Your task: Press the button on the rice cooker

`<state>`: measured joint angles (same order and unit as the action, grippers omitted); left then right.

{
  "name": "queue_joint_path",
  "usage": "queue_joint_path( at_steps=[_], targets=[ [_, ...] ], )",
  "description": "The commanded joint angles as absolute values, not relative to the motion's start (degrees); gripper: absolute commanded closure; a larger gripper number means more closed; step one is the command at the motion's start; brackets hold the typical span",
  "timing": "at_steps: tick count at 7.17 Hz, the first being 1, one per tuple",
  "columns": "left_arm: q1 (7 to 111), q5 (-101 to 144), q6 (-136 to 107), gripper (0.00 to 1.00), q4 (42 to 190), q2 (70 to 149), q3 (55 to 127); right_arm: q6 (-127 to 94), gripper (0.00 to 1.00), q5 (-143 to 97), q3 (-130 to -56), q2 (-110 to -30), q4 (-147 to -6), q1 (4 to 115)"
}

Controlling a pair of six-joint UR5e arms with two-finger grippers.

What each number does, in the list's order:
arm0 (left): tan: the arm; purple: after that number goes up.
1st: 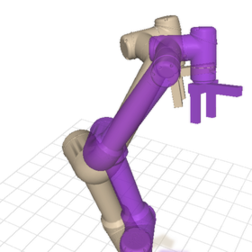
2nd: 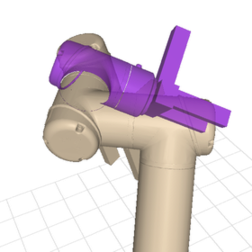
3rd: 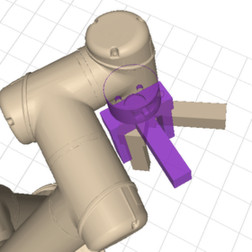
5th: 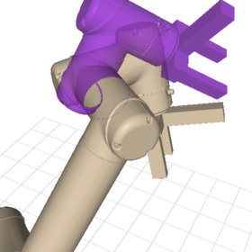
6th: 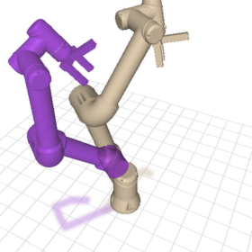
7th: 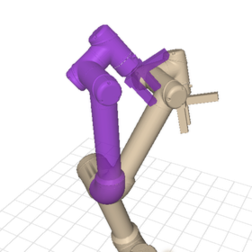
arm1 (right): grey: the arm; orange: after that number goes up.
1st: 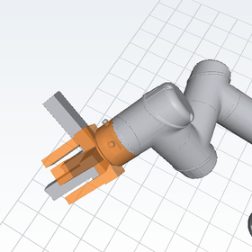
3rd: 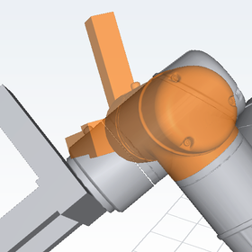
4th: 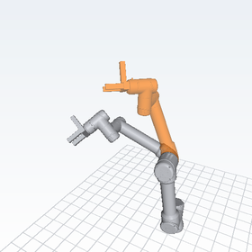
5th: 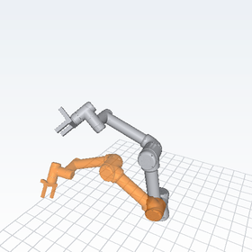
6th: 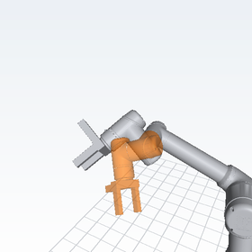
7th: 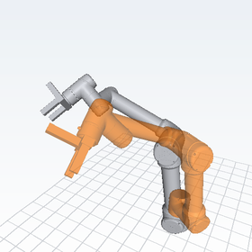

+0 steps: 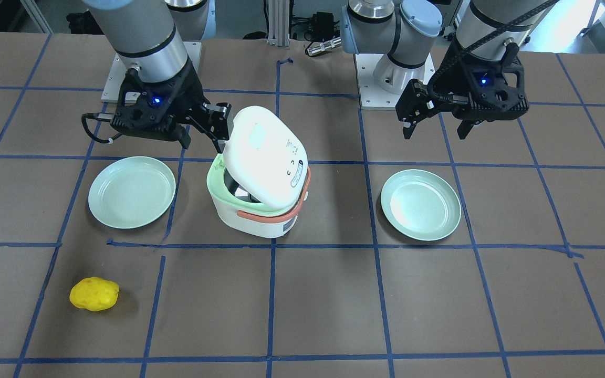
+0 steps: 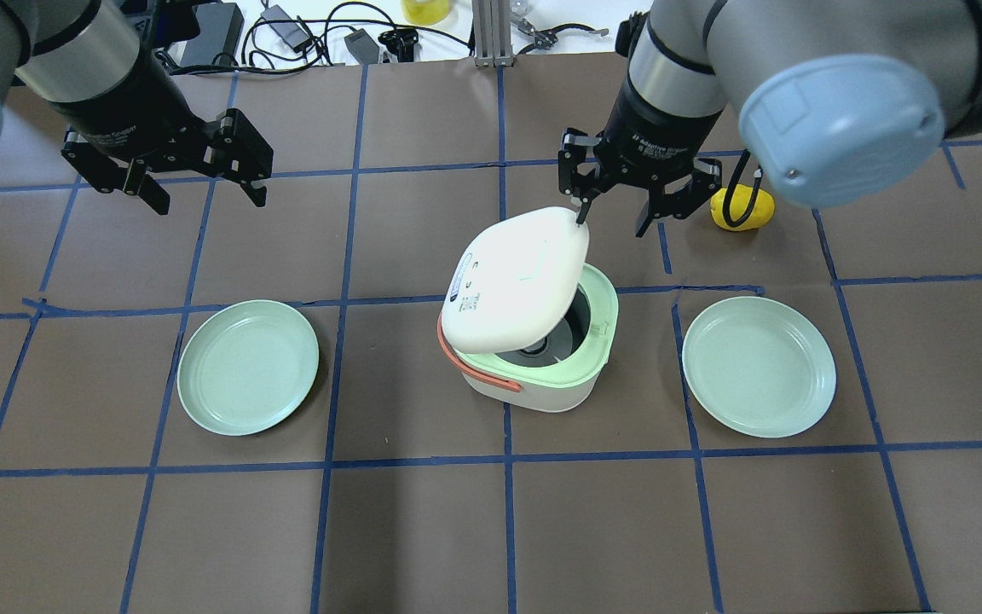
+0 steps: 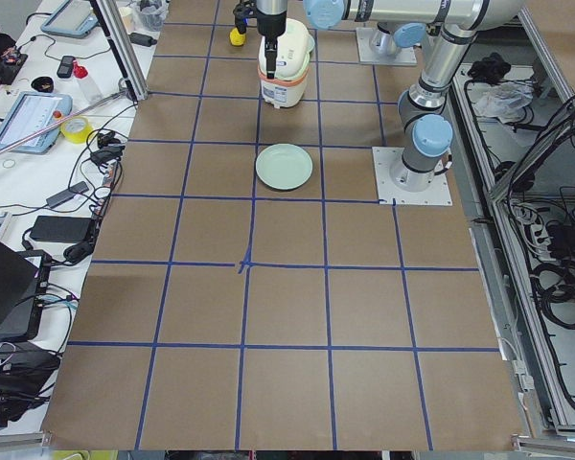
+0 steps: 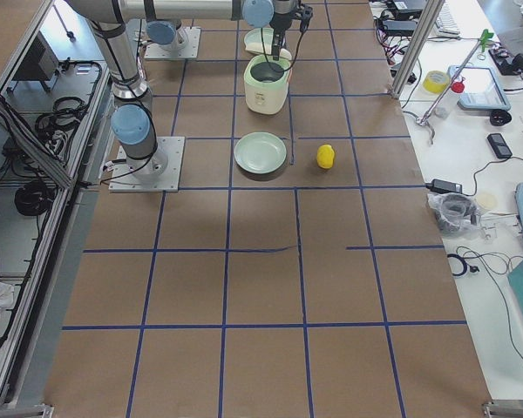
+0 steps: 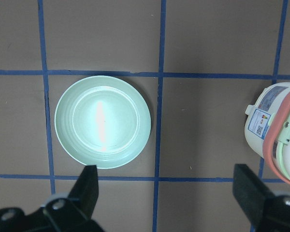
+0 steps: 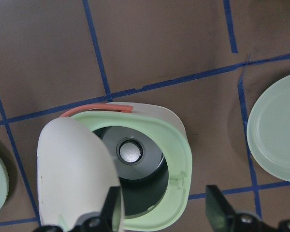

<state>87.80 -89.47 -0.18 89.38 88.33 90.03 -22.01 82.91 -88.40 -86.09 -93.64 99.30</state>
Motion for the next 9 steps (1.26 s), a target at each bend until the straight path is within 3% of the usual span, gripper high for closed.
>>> queue_joint_path(
  at_steps=[1, 9],
  targets=[
    [87.8, -89.5, -0.2, 0.00, 89.4, 88.3, 90.1, -18.0, 0.00, 87.4, -84.4, -86.0, -90.5, 96.4],
    [87.8, -89.5, -0.2, 0.00, 89.4, 88.3, 90.1, -9.6, 0.00, 91.1, -84.4, -86.4, -86.6, 90.4]
  ],
)
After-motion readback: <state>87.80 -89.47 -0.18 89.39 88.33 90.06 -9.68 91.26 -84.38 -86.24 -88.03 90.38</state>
